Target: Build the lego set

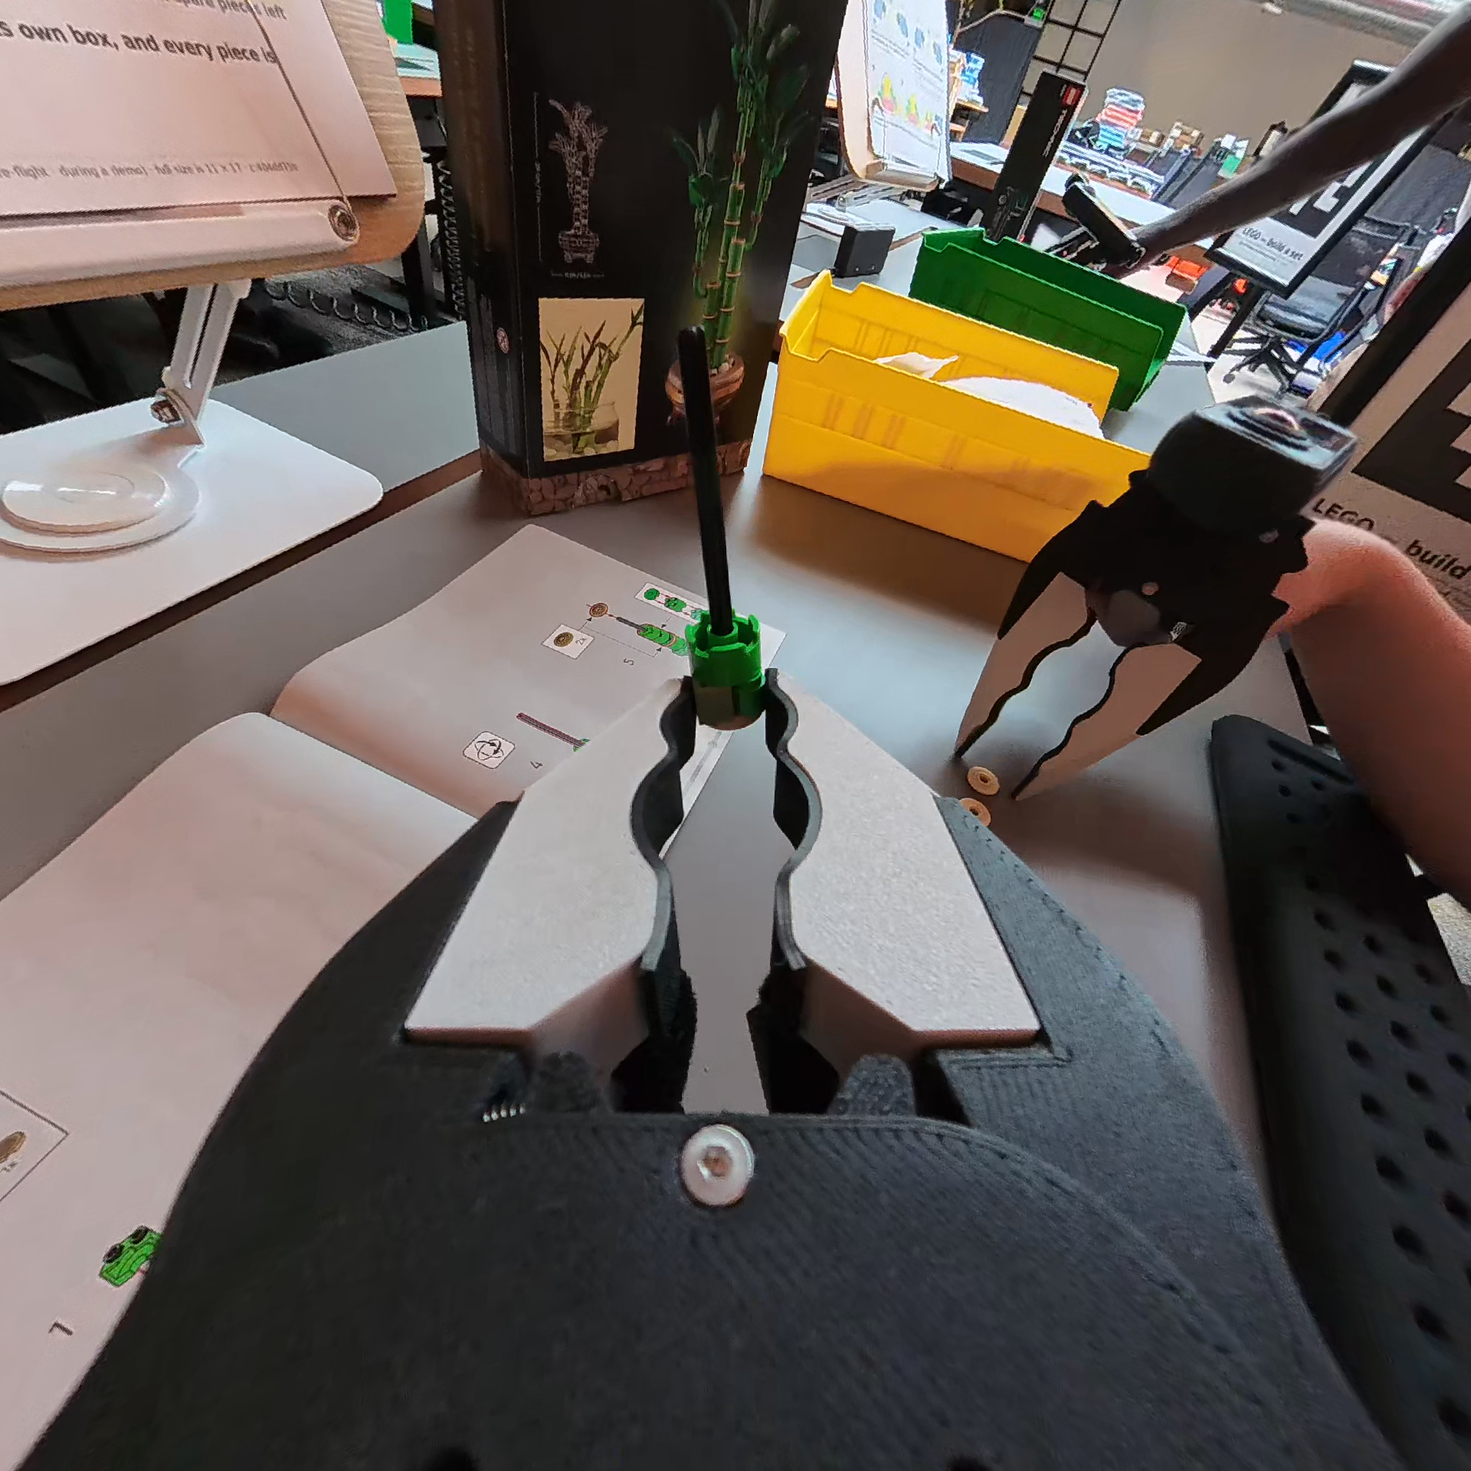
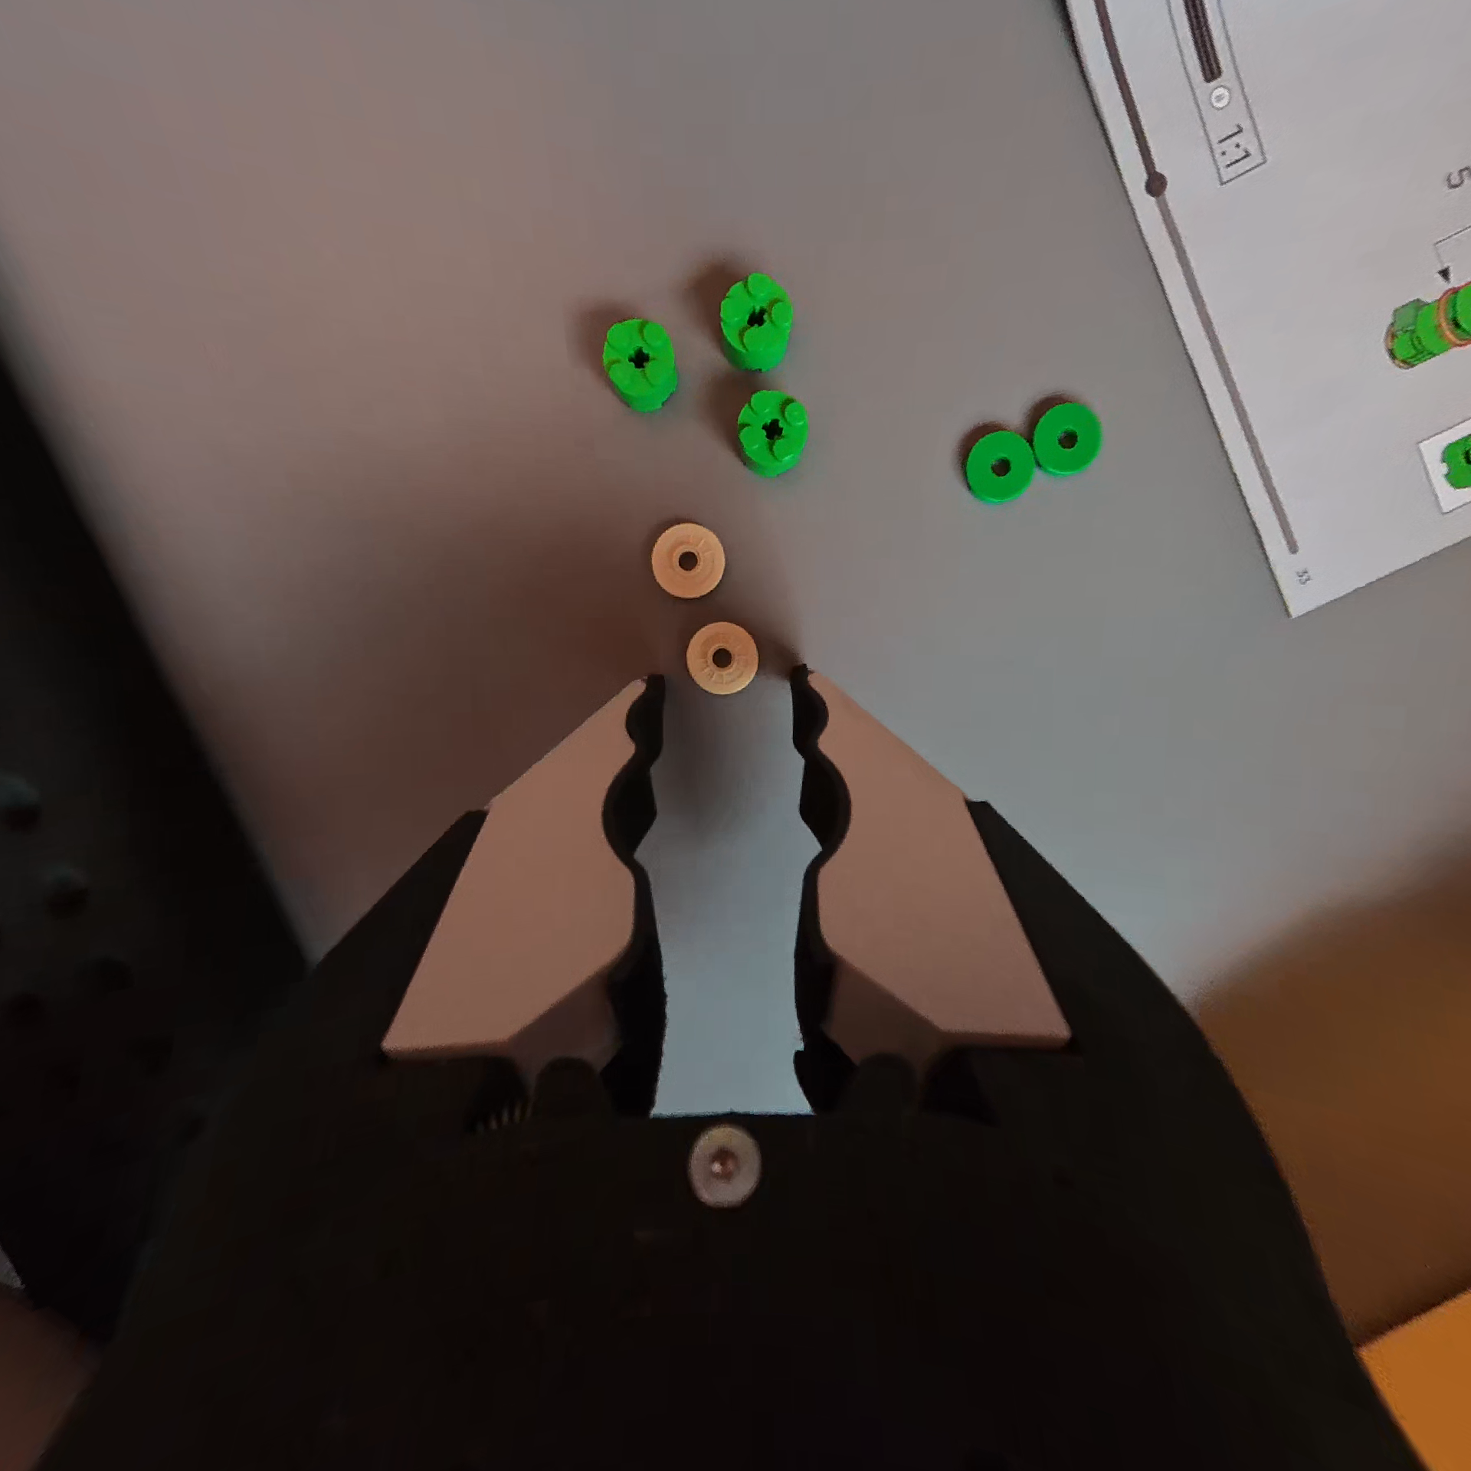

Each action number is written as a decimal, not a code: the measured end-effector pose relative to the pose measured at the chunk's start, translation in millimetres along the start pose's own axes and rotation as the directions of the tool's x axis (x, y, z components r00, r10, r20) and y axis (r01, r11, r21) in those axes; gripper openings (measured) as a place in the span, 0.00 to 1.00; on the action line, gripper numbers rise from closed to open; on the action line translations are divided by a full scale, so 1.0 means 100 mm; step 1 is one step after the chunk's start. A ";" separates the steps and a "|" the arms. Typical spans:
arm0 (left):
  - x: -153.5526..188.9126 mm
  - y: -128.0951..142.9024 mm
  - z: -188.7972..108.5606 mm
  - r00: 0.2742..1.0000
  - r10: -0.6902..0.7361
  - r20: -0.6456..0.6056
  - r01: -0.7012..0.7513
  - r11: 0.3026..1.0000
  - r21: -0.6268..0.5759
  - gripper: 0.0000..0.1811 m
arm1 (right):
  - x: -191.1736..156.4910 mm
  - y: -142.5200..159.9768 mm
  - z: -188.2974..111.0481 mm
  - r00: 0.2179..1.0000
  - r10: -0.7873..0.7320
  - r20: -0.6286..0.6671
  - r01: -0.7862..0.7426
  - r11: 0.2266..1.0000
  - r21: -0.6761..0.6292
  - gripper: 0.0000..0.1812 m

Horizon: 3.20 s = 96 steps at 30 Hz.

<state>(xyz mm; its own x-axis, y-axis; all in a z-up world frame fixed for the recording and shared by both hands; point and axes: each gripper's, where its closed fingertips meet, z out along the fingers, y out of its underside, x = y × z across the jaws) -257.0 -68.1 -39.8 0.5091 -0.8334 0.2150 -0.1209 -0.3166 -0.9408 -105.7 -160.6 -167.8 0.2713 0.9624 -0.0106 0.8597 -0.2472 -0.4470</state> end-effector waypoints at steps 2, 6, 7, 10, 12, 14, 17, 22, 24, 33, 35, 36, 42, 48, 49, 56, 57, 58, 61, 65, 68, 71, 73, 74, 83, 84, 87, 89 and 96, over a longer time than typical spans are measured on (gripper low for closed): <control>0.00 0.00 0.00 1.000 -0.005 -0.003 0.005 1.000 0.001 0.09 | -0.02 0.00 0.00 1.000 -0.005 0.005 0.005 1.000 0.013 0.16; 0.00 0.01 0.01 1.000 -0.011 -0.004 0.010 1.000 -0.003 0.09 | -0.08 -0.02 0.01 0.999 -0.001 0.040 -0.001 0.999 0.033 0.08; 0.01 0.01 0.01 1.000 -0.008 -0.003 0.008 1.000 -0.005 0.09 | -0.08 -0.02 0.01 0.999 0.010 0.044 -0.012 0.999 0.039 0.08; 0.01 0.02 0.00 1.000 0.006 0.003 -0.006 1.000 -0.014 0.09 | -0.08 -0.02 0.01 0.998 0.024 0.050 -0.026 0.998 0.048 0.08; 0.02 0.02 -0.01 1.000 0.013 -0.001 -0.013 1.000 -0.015 0.09 | -0.09 -0.01 0.00 0.998 0.004 0.058 -0.006 1.000 0.031 0.07; 0.01 0.03 -0.01 1.000 0.023 0.004 -0.023 0.999 -0.025 0.08 | -0.09 0.00 0.00 0.997 -0.011 0.077 0.011 1.000 -0.001 0.07; 0.01 0.07 0.00 0.999 0.037 0.003 -0.037 0.998 -0.048 0.09 | -0.06 -0.05 -0.03 0.995 -0.005 0.097 0.004 1.000 0.014 0.07; 0.04 0.10 0.02 0.998 0.058 -0.004 -0.058 0.996 -0.070 0.09 | 0.06 -0.17 -0.22 0.998 -0.015 0.063 0.008 0.994 0.106 0.07; 0.06 0.12 0.03 0.998 0.062 -0.010 -0.063 0.995 -0.077 0.09 | 0.13 -0.22 -0.34 0.999 -0.027 0.032 0.023 0.992 0.121 0.07; 0.05 0.19 0.06 0.997 0.071 -0.010 -0.072 0.991 -0.111 0.08 | 0.42 -0.84 -0.98 0.992 -0.125 -0.017 0.126 0.978 0.164 0.07; 0.06 0.19 0.06 0.997 0.070 -0.012 -0.071 0.991 -0.111 0.08 | 0.54 -0.89 -1.04 0.995 -0.087 -0.044 0.094 0.976 0.195 0.07; 0.06 0.19 0.06 0.998 0.069 -0.013 -0.070 0.991 -0.110 0.08 | 0.58 -0.90 -1.04 0.997 -0.066 -0.049 0.076 0.973 0.220 0.07; 0.02 0.18 0.05 0.999 0.046 -0.011 -0.047 0.995 -0.092 0.08 | 0.81 -0.57 -0.85 0.999 0.001 -0.038 0.003 0.992 0.124 0.07; -0.04 0.20 0.03 0.999 0.037 0.008 -0.036 0.995 -0.092 0.09 | 0.85 -0.53 -0.80 1.000 -0.003 -0.028 0.006 0.994 0.110 0.07; -0.04 0.20 0.03 0.999 0.038 0.011 -0.037 0.995 -0.093 0.08 | 0.85 -0.53 -0.79 1.000 -0.006 -0.025 0.008 0.994 0.107 0.07; -0.04 0.20 0.02 0.999 0.047 0.017 -0.046 0.995 -0.092 0.08 | 0.81 -0.59 -0.80 0.999 -0.030 -0.030 0.033 0.995 0.099 0.07; -0.03 0.20 0.03 0.999 0.049 0.016 -0.048 0.994 -0.095 0.08 | 0.81 -0.59 -0.81 0.999 -0.033 -0.030 0.036 0.994 0.101 0.07; -0.03 0.21 0.03 0.999 0.052 0.015 -0.050 0.994 -0.099 0.09 | 0.80 -0.60 -0.81 0.999 -0.035 -0.033 0.039 0.994 0.102 0.07; -0.02 0.23 0.05 0.998 0.063 0.013 -0.061 0.992 -0.113 0.09 | 0.81 -0.60 -0.82 0.999 -0.037 -0.037 0.041 0.994 0.104 0.07; 0.00 0.25 0.07 0.997 0.073 0.010 -0.072 0.990 -0.123 0.09 | 0.81 -0.60 -0.82 0.998 -0.038 -0.040 0.042 0.995 0.094 0.07; -0.01 0.26 0.07 0.997 0.077 0.013 -0.075 0.989 -0.125 0.08 | 0.79 -0.61 -0.83 0.998 -0.044 -0.043 0.047 0.995 0.087 0.07; -0.02 0.26 0.07 0.997 0.078 0.017 -0.075 0.989 -0.129 0.09 | 0.77 -0.64 -0.86 0.997 -0.058 -0.055 0.063 0.995 0.080 0.07; -0.03 0.27 0.07 0.997 0.080 0.020 -0.077 0.988 -0.133 0.09 | 0.74 -0.67 -0.88 0.995 -0.073 -0.061 0.078 0.994 0.081 0.07; -0.03 0.27 0.07 0.996 0.082 0.022 -0.079 0.988 -0.135 0.09 | 0.73 -0.68 -0.88 0.995 -0.080 -0.064 0.085 0.993 0.078 0.07; -0.03 0.29 0.07 0.996 0.086 0.022 -0.082 0.986 -0.144 0.08 | 0.68 -0.74 -0.88 0.991 -0.109 -0.071 0.113 0.992 0.059 0.06; -0.03 0.29 0.08 0.996 0.086 0.022 -0.082 0.986 -0.146 0.08 | 0.68 -0.74 -0.88 0.991 -0.110 -0.071 0.115 0.992 0.058 0.06; -0.02 0.30 0.08 0.996 0.091 0.022 -0.087 0.985 -0.152 0.09 | 0.67 -0.74 -0.87 0.992 -0.111 -0.067 0.115 0.992 0.055 0.06; -0.02 0.30 0.09 0.995 0.093 0.022 -0.088 0.984 -0.154 0.09 | 0.67 -0.73 -0.87 0.992 -0.110 -0.065 0.114 0.992 0.054 0.06; -0.01 0.31 0.09 0.996 0.092 0.020 -0.088 0.984 -0.156 0.08 | 0.67 -0.72 -0.87 0.992 -0.113 -0.057 0.116 0.992 0.051 0.00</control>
<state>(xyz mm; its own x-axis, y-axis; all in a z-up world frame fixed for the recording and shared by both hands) -253.9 -72.6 -71.3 0.5128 -0.8498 0.1221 -0.2964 -0.3087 -0.9038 -112.0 -88.3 -58.6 0.1967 0.9763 0.0907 0.8620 -0.1281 -0.4904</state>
